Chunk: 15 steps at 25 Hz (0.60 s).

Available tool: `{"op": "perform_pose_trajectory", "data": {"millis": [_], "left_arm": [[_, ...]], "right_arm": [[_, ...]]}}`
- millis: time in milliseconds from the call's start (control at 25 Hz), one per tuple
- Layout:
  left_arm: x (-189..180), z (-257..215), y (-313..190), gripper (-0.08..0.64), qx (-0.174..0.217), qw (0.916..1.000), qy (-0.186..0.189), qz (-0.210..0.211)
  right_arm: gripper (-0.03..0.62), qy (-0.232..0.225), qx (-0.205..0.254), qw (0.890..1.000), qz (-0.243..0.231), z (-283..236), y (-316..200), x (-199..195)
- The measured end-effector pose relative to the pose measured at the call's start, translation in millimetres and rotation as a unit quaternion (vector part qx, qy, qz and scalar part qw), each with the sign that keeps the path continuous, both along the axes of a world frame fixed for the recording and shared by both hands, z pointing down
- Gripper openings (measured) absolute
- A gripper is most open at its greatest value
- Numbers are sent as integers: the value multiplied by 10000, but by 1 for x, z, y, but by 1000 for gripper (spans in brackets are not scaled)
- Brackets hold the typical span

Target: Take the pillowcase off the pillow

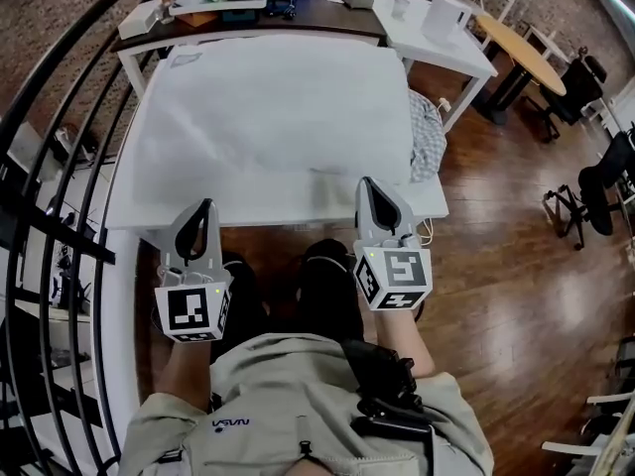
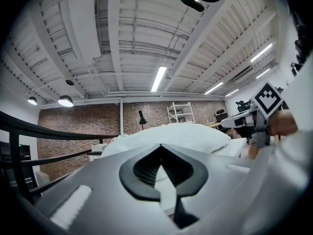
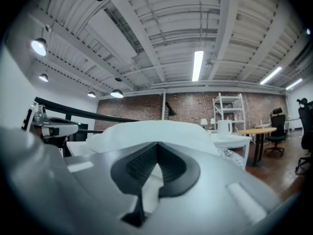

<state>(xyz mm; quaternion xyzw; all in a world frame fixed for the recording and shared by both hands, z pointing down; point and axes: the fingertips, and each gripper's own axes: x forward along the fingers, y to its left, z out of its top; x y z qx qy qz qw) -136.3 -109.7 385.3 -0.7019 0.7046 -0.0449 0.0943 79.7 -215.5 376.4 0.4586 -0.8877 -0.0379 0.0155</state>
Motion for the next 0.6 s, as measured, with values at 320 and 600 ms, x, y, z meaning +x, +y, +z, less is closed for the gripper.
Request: {"op": "perform_pose_trajectory", "data": {"millis": [320,600], "left_arm": [[10,7,-6,6,-104,9998,-141,72],[14,10,-10,6,-131,9998,-127,79]], "right_arm": [[2,4,-135,9999,36,15,-5,4],[2,7,-160,9999,27,20,-8,8]]}}
